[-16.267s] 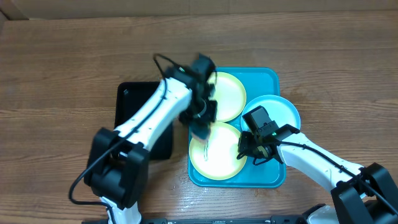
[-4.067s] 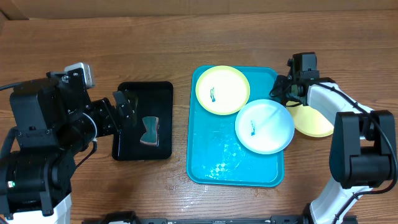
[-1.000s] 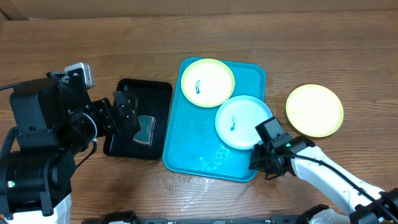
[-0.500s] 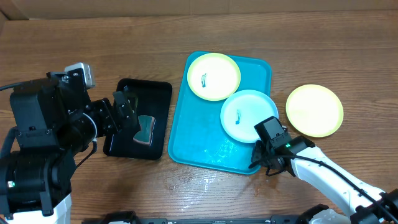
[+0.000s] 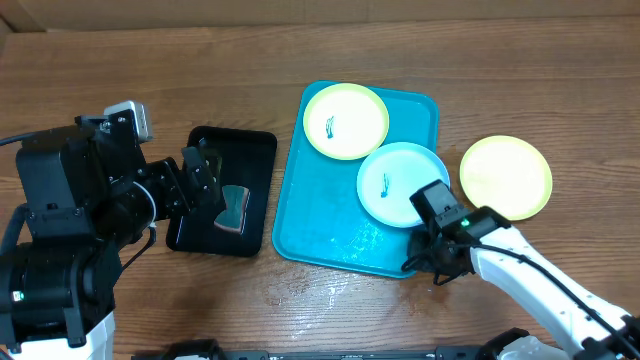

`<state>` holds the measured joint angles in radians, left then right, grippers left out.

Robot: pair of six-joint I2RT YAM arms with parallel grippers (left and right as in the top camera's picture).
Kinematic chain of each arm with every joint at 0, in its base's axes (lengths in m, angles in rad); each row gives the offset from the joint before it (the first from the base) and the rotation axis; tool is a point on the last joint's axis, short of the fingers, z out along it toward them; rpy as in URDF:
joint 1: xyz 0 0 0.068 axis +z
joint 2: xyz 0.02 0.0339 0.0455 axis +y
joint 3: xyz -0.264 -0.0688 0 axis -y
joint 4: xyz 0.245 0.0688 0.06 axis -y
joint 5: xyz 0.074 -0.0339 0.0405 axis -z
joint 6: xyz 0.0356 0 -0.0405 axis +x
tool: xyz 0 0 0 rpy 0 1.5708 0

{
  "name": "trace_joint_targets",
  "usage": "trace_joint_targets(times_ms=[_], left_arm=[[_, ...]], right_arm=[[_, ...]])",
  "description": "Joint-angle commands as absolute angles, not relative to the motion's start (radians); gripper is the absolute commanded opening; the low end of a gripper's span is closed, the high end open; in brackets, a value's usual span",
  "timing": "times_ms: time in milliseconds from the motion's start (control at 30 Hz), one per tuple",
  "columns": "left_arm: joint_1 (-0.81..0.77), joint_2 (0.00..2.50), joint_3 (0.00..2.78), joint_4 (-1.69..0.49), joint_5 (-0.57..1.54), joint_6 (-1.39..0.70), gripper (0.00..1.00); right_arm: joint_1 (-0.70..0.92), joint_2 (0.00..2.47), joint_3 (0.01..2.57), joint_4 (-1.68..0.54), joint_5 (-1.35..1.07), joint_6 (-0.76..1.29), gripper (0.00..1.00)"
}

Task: Clean dirty plates on tray and stack at the side

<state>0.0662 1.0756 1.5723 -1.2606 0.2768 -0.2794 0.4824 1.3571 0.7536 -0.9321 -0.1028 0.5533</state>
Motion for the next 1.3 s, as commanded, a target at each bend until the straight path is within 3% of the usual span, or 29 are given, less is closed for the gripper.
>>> trace_joint_targets(times_ms=[0,67,100,133,167,200,267,300,333,567,667,700,1000,1267], left_arm=[[0.069,1.071,1.587,-1.258,0.278,-0.265,1.0],[0.069,1.071,1.587,-1.258,0.278,-0.265,1.0],[0.069,1.071,1.587,-1.258,0.278,-0.265,1.0],[0.069,1.071,1.587,-1.258,0.278,-0.265,1.0],[0.069,1.071,1.587,-1.258,0.278,-0.265,1.0],[0.069,1.071,1.587,-1.258,0.278,-0.265,1.0],[0.069,1.071,1.587,-1.258,0.278,-0.265,1.0],[0.069,1.071,1.587,-1.258,0.278,-0.265,1.0],[0.069,1.071,1.587,-1.258,0.278,-0.265,1.0],[0.069,1.071,1.587,-1.258,0.278,-0.265,1.0],[0.069,1.071,1.587,-1.258,0.278,-0.265,1.0],[0.069,1.071,1.587,-1.258,0.278,-0.265,1.0],[0.069,1.071,1.587,-1.258,0.278,-0.265,1.0],[0.069,1.071,1.587,-1.258,0.278,-0.265,1.0]], right_arm=[[0.485,1.32,0.886,-0.989,-0.307,0.454,0.34],[0.485,1.32,0.92,-1.0,-0.379,0.437,0.35],[0.485,1.32,0.926,-0.992,-0.427,0.456,0.41],[0.485,1.32,0.925,-0.98,-0.472,0.467,0.71],[0.485,1.32,0.925,-0.963,-0.511,0.462,0.94],[0.485,1.32,0.925,-0.936,-0.578,0.449,0.84],[0.485,1.32,0.925,-0.902,-0.656,0.462,0.27],[0.486,1.32,0.925,-0.883,-0.679,0.538,0.34],[0.492,1.32,0.924,-0.875,-0.675,0.599,0.49],[0.52,1.32,0.923,-0.902,-0.395,0.7,0.43],[0.521,1.32,0.923,-0.897,-0.398,0.644,0.65],[0.521,1.32,0.923,-0.902,-0.398,0.63,0.66],[0.545,1.32,0.993,-0.942,-0.373,0.453,0.54],[0.525,1.366,1.278,-1.084,-0.144,0.39,0.55]])
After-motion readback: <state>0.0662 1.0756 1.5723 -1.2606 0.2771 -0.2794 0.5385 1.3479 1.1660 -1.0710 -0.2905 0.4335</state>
